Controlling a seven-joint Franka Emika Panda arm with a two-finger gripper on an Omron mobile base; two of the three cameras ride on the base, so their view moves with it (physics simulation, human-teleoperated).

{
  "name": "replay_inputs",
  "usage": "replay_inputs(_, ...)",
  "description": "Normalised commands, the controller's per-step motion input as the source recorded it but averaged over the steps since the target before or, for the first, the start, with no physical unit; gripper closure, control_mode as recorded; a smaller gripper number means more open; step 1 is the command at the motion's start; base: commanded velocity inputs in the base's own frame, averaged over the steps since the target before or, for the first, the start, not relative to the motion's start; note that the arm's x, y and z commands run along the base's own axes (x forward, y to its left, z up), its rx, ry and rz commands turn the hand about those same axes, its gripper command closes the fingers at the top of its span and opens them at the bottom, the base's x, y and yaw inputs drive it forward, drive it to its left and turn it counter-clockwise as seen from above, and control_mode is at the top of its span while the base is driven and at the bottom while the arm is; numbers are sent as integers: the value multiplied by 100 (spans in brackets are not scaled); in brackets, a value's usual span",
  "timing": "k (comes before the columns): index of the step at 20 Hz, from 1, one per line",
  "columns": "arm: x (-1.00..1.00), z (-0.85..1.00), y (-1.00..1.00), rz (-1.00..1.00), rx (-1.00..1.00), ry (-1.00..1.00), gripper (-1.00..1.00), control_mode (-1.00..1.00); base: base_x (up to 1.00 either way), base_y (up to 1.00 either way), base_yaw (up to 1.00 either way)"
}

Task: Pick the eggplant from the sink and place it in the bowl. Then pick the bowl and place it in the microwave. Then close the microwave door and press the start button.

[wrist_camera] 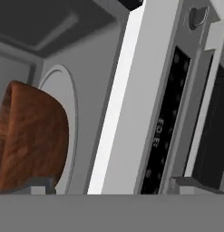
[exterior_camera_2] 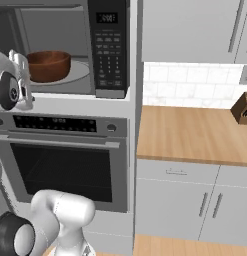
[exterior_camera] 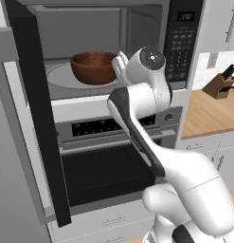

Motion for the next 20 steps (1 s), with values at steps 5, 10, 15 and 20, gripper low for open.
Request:
replay_inputs(5,-61,46,-53,-16,-32,-2,-100,-100,0,0,0)
replay_inputs(10,-38,-17,-5,-32,-36,0,-100,-100,0,0,0)
replay_inputs(15,-21,-32,-10,-29,-42,-2,-100,-100,0,0,0)
replay_inputs(20,-20,-4,-48,-13,-38,-17,-100,-100,0,0,0)
